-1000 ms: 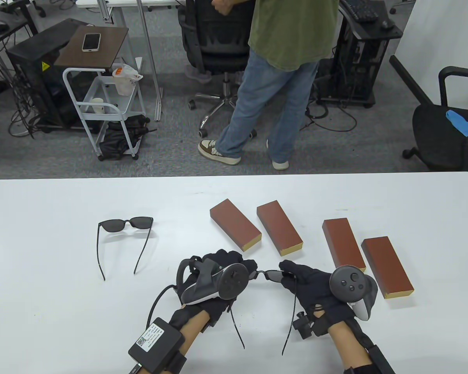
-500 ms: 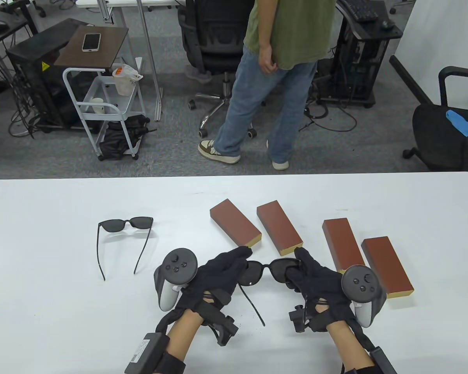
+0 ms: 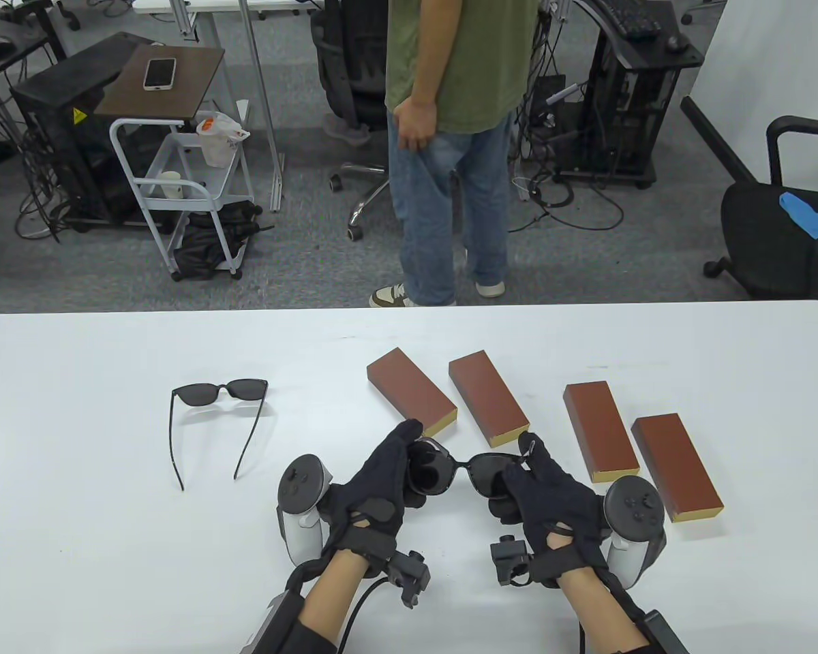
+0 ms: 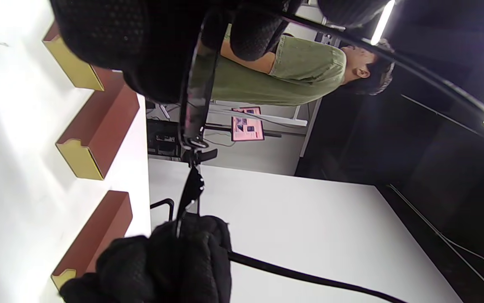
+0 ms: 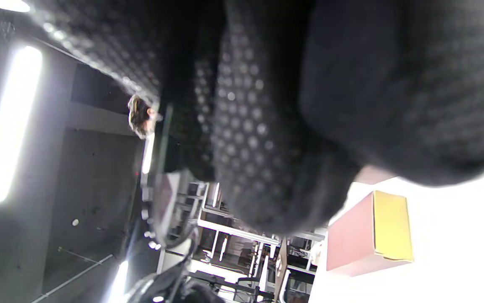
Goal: Slide to open storage boxes and store sunglasses
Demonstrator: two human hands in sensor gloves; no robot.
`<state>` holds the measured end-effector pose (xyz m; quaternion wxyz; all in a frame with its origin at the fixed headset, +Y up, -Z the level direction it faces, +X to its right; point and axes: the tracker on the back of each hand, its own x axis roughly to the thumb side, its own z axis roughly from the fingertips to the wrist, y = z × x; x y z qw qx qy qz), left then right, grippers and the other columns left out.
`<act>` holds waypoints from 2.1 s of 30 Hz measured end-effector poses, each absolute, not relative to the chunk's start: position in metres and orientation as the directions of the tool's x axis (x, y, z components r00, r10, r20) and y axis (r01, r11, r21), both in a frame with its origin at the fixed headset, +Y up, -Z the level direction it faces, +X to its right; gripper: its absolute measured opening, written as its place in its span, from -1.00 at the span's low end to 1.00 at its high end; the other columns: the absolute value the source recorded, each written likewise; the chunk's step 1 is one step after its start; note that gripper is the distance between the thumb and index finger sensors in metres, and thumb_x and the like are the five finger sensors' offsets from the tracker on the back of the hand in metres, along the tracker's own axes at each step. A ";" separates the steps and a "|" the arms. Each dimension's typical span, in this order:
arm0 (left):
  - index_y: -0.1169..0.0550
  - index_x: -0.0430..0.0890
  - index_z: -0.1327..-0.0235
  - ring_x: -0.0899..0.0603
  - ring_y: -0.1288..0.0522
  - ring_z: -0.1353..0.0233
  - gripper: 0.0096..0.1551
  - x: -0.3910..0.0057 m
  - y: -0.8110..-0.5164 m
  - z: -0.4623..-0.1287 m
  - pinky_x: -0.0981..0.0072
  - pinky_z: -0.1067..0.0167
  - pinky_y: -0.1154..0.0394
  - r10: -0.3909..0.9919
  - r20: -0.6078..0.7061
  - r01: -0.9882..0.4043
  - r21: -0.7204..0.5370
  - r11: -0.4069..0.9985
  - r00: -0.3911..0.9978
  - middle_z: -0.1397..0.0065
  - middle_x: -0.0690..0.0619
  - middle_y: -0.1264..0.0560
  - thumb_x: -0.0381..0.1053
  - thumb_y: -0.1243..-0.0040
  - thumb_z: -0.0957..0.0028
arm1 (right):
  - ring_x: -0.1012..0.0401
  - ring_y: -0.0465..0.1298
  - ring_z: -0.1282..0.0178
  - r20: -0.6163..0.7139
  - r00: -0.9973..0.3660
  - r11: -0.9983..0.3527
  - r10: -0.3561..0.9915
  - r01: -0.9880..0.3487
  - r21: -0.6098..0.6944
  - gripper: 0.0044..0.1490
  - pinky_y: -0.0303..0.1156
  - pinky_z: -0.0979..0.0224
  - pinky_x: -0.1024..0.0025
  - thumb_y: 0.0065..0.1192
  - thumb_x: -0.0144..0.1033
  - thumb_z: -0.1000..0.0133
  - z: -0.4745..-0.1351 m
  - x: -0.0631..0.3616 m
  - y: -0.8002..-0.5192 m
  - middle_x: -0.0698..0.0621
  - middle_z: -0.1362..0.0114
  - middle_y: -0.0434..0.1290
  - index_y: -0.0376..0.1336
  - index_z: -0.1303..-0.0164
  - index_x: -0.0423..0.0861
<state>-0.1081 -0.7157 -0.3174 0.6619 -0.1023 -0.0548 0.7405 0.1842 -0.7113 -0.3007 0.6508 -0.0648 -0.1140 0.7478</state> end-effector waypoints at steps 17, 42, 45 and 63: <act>-0.37 0.03 -0.54 -0.17 -0.59 -0.18 -0.27 -0.124 -0.733 -0.310 0.02 -0.03 -0.55 0.968 -0.170 -0.970 -0.128 -0.207 -0.184 -0.44 -0.13 -0.46 0.31 0.03 -0.12 | 0.07 0.79 0.28 0.227 -0.126 -0.130 0.966 -0.992 0.000 -0.09 0.75 0.26 0.29 0.48 0.09 0.27 -0.308 0.171 -0.718 -0.07 0.13 0.71 0.21 -0.20 -0.08; -0.56 -0.02 -0.34 -0.08 -0.72 0.04 -0.40 -0.130 -0.734 -0.310 0.11 0.18 -0.67 0.995 -0.098 -1.000 0.012 0.026 0.025 -0.22 -0.08 -0.65 0.01 -0.33 0.02 | 0.01 0.78 0.31 0.174 -0.057 -0.057 0.983 -0.998 -0.005 -0.33 0.73 0.29 0.23 0.18 0.18 0.11 -0.305 0.173 -0.727 -0.08 0.18 0.75 0.40 -0.01 -0.05; -0.56 -0.02 -0.34 -0.08 -0.73 0.05 -0.40 -0.130 -0.734 -0.310 0.11 0.19 -0.67 0.995 -0.094 -0.999 0.018 0.032 0.030 -0.22 -0.08 -0.66 0.01 -0.34 0.03 | 0.01 0.79 0.32 0.158 -0.059 -0.058 0.986 -0.998 -0.011 -0.33 0.73 0.30 0.23 0.18 0.18 0.11 -0.305 0.173 -0.727 -0.08 0.19 0.75 0.40 -0.01 -0.06; -0.26 -0.09 -0.57 -0.28 -0.55 -0.32 -0.11 -0.115 -0.745 -0.310 -0.11 -0.13 -0.52 0.977 -0.124 -0.936 -0.286 -0.205 -0.176 -0.53 -0.18 -0.41 0.37 0.02 -0.07 | 0.05 0.79 0.36 0.061 -0.124 -0.114 0.990 -0.983 -0.140 -0.43 0.73 0.33 0.27 0.36 0.12 0.16 -0.306 0.196 -0.726 -0.03 0.22 0.76 0.48 0.08 0.01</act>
